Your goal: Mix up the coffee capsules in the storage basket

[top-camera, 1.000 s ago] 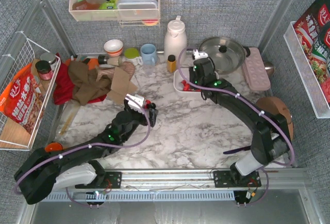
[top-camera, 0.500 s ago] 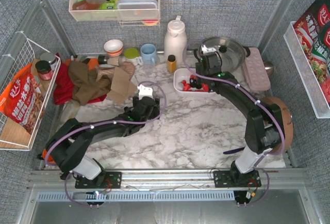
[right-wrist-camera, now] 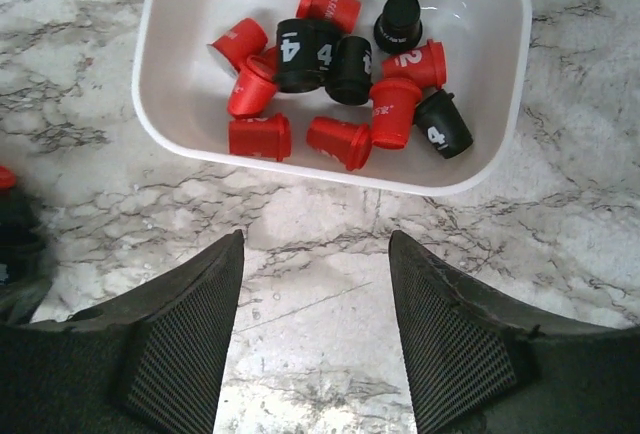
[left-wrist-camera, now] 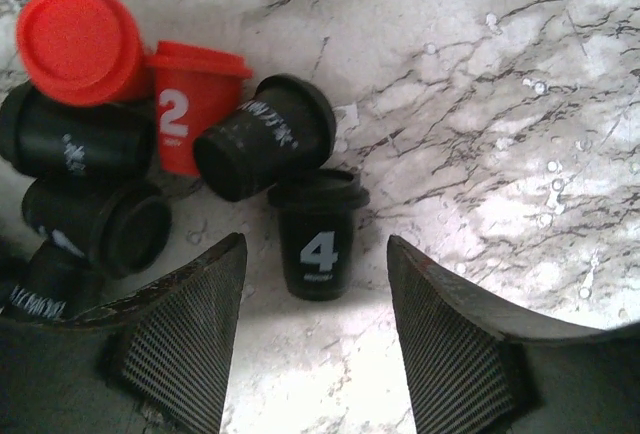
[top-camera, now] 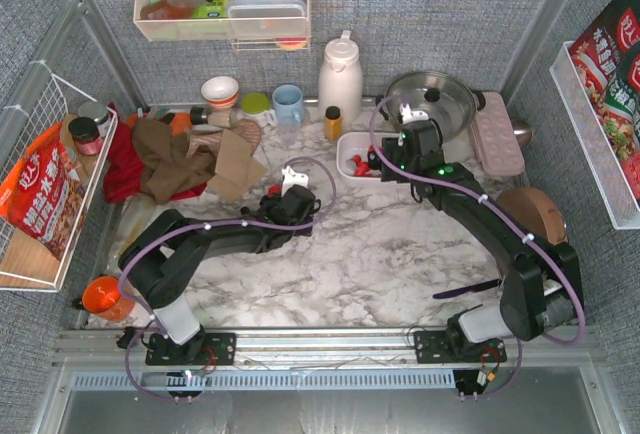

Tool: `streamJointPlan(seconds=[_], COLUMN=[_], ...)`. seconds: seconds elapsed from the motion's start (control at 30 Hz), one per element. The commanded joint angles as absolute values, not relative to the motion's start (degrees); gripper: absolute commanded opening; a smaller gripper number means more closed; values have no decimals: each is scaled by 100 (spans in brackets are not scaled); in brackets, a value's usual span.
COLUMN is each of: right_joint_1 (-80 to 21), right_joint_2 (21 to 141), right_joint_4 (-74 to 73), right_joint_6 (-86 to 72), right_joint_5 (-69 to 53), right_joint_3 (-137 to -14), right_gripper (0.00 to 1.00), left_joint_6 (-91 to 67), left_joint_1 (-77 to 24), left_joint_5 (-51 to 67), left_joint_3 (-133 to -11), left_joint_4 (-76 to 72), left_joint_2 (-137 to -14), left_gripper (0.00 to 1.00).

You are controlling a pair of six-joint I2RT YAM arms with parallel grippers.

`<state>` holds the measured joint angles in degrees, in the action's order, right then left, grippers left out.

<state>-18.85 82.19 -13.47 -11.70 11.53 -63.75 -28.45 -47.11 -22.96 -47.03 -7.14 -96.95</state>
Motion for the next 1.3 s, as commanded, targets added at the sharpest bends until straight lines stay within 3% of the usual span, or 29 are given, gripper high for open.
streamJointPlan(seconds=[0.0, 0.43, 0.63, 0.8, 0.9, 1.27], right_joint_1=[-1992, -2485, -2710, -2760, -2852, -3140], right_joint_2=[7992, 7139, 6986, 6913, 6908, 7150], right_joint_4=[-1370, -1747, -1857, -1614, -1436, -923], right_joint_6=[-1327, -1497, -1787, -2259, -2469, -2966], right_joint_5=[823, 394, -74, -791, -1152, -1657], right_joint_3=[-6304, -6096, -6042, -5829, -5752, -5450], right_gripper=[63, 63, 64, 75, 77, 74], left_joint_6=[-2581, -2355, -1435, -419, -35, 528], left_joint_1=[-4696, -4632, -4830, -5107, -5244, -5625], left_joint_5=[-2197, -2132, -1703, -439, -109, 372], left_joint_3=[-4965, -5003, -4470, -3279, -2839, -2645], left_joint_4=[-685, -708, -2033, -4704, -5761, -6529], left_joint_2=[-9969, -10020, -9323, -8675, -8527, -8336], left_gripper=[66, 36, 36, 36, 36, 36])
